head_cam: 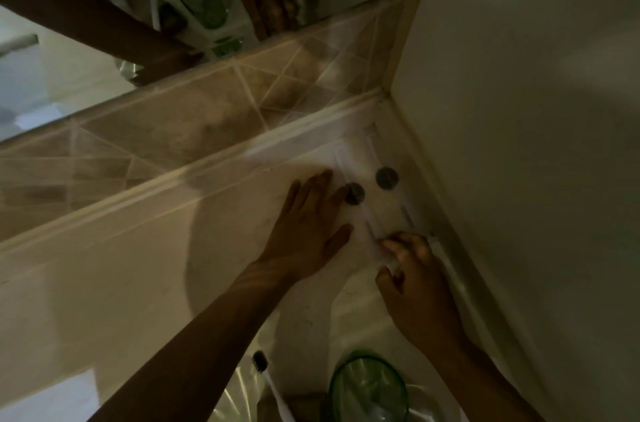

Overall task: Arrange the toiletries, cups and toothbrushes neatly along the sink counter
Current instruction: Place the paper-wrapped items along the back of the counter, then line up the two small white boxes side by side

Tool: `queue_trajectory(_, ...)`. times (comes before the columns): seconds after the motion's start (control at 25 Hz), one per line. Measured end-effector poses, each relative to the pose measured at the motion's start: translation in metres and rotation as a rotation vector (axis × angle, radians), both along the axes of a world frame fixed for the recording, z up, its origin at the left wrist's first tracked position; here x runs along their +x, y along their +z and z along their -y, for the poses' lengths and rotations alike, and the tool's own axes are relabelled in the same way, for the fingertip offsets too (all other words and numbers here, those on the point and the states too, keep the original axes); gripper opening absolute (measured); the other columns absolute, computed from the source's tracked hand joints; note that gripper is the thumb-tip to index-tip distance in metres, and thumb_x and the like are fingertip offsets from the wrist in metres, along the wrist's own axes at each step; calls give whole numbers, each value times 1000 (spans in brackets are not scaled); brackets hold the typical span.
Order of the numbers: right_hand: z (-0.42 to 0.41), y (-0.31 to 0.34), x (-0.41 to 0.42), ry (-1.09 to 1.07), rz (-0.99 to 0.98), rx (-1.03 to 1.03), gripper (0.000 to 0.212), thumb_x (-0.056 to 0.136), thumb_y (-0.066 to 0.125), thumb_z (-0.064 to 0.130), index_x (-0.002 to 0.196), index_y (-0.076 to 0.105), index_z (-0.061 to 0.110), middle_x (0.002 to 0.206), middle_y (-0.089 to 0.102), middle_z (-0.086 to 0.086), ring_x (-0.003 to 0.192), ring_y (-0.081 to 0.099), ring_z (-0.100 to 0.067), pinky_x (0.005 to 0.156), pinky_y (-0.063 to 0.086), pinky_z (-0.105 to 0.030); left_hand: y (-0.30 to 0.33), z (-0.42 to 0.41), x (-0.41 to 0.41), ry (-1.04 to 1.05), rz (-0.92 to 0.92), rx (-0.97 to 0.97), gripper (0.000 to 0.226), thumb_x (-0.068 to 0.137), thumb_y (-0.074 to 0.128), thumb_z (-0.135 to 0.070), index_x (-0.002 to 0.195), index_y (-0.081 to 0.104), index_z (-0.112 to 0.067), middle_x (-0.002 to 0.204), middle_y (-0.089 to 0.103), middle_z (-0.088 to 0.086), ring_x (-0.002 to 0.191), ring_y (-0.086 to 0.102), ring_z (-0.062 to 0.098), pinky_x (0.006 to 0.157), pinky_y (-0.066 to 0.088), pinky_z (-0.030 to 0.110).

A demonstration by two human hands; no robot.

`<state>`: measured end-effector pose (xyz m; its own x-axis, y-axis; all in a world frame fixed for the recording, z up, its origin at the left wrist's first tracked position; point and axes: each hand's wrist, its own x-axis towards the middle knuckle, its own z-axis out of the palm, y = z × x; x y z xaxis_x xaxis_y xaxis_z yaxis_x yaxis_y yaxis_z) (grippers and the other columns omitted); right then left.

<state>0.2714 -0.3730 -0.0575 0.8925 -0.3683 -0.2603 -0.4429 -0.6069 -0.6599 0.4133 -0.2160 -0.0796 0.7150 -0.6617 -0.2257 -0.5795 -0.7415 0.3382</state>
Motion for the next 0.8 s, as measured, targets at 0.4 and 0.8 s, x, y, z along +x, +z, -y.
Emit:
queue_trajectory(0.4, 7, 28, -69, 3, -8, 120, 20, 92, 61, 13, 104, 69, 26, 105, 62, 13, 82, 61, 2, 68, 44, -4, 94, -44, -79, 266, 1, -512, 23, 96, 57, -13, 117, 66, -12, 101, 67, 4, 77, 63, 13, 71, 53, 31)
queue_trajectory(0.8, -29, 50, -176, 15, -182, 86, 15, 92, 62, 12, 101, 71, 21, 96, 70, 4, 81, 61, 3, 64, 43, -12, 88, -104, -298, 679, -436, -538, 14, 95, 59, -16, 100, 70, -22, 82, 69, -8, 73, 64, 6, 68, 53, 28)
